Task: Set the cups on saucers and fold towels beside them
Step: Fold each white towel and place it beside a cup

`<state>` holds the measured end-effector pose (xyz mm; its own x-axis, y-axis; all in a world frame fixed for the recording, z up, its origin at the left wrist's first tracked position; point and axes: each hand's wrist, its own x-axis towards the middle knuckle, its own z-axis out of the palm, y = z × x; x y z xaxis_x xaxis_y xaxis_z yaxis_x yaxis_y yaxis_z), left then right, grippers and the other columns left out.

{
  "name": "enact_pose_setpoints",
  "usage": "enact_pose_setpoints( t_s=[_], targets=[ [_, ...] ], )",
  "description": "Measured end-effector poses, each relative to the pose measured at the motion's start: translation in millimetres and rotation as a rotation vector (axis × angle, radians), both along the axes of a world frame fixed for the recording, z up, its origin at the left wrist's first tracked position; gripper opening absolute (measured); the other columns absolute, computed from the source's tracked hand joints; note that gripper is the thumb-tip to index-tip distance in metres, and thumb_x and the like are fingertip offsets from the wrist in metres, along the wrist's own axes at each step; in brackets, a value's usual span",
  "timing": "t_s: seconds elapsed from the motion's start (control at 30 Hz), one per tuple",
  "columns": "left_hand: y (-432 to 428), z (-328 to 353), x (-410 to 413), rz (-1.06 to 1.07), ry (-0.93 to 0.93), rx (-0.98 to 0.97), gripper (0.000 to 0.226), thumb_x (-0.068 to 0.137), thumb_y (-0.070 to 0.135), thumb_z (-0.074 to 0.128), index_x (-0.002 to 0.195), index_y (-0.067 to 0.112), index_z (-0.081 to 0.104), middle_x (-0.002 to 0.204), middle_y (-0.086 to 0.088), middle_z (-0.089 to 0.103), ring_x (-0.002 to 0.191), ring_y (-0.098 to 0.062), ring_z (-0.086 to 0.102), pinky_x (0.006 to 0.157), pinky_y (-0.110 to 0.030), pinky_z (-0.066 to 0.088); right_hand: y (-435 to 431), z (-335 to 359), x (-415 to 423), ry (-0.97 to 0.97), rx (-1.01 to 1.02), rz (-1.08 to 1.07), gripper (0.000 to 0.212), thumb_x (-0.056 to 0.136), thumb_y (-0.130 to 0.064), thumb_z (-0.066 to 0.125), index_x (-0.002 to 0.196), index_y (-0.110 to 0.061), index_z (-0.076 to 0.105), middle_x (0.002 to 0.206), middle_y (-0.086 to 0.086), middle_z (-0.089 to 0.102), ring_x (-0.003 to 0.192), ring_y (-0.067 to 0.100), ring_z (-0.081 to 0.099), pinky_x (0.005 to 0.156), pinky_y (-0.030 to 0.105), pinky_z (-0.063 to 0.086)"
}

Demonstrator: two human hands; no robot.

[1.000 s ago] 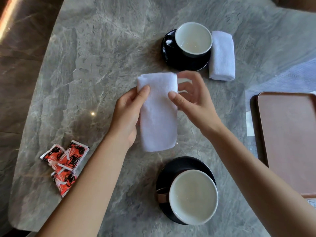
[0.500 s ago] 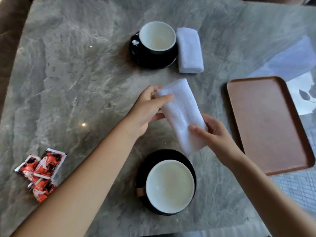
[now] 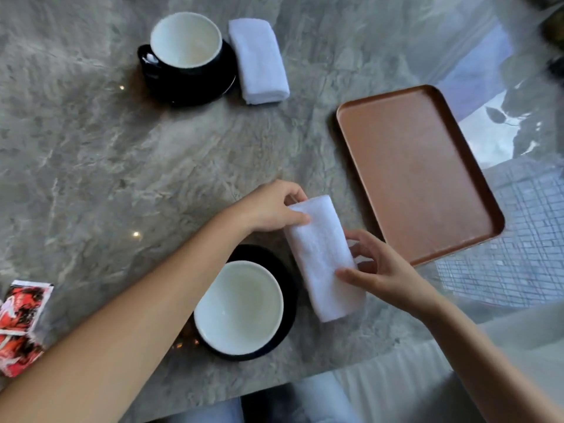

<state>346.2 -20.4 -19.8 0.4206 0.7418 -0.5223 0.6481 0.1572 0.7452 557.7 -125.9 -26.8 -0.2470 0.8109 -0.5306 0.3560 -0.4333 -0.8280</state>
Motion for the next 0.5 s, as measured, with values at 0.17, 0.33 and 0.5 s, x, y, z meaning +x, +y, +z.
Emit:
enact_pose_setpoints(
  t_s=[0.17, 0.33, 0.5],
  targets=[
    [-6.4, -1.3, 9.0, -0.106, 0.133, 0.026, 0.020, 0.076, 0.024, 0.071, 0.096, 0.019, 0.070, 0.098, 0.001, 0.071, 0.088, -0.012, 0.062, 0.087, -0.031, 0.050, -8.9, -0.6, 6.3, -0.190, 0.065, 0.155, 0.043, 0.080, -0.022, 0.074, 0.116, -0.029, 0.051, 0.082, 0.000, 0.064, 0.064, 0.013, 0.060, 0.062, 0.029, 0.049],
    [-8.5, 4.2, 9.0, -0.175, 0.208, 0.051, 0.024, 0.077, 0.023, 0.068, 0.100, 0.022, 0.071, 0.101, 0.002, 0.071, 0.096, -0.014, 0.063, 0.090, -0.034, 0.050, -9.2, 5.0, 2.3, -0.294, 0.124, 0.215, 0.044, 0.078, -0.024, 0.075, 0.114, -0.027, 0.051, 0.085, -0.004, 0.058, 0.056, 0.011, 0.060, 0.061, 0.032, 0.049],
    [-12.6, 4.8, 2.1, -0.178, 0.190, 0.009, 0.027, 0.078, 0.018, 0.064, 0.104, 0.022, 0.070, 0.104, 0.004, 0.070, 0.098, -0.012, 0.062, 0.091, -0.034, 0.049, -8.8, 3.3, -5.5, -0.274, 0.079, 0.261, 0.045, 0.078, -0.023, 0.075, 0.115, -0.028, 0.049, 0.088, -0.004, 0.057, 0.063, 0.018, 0.066, 0.065, 0.036, 0.053]
  ],
)
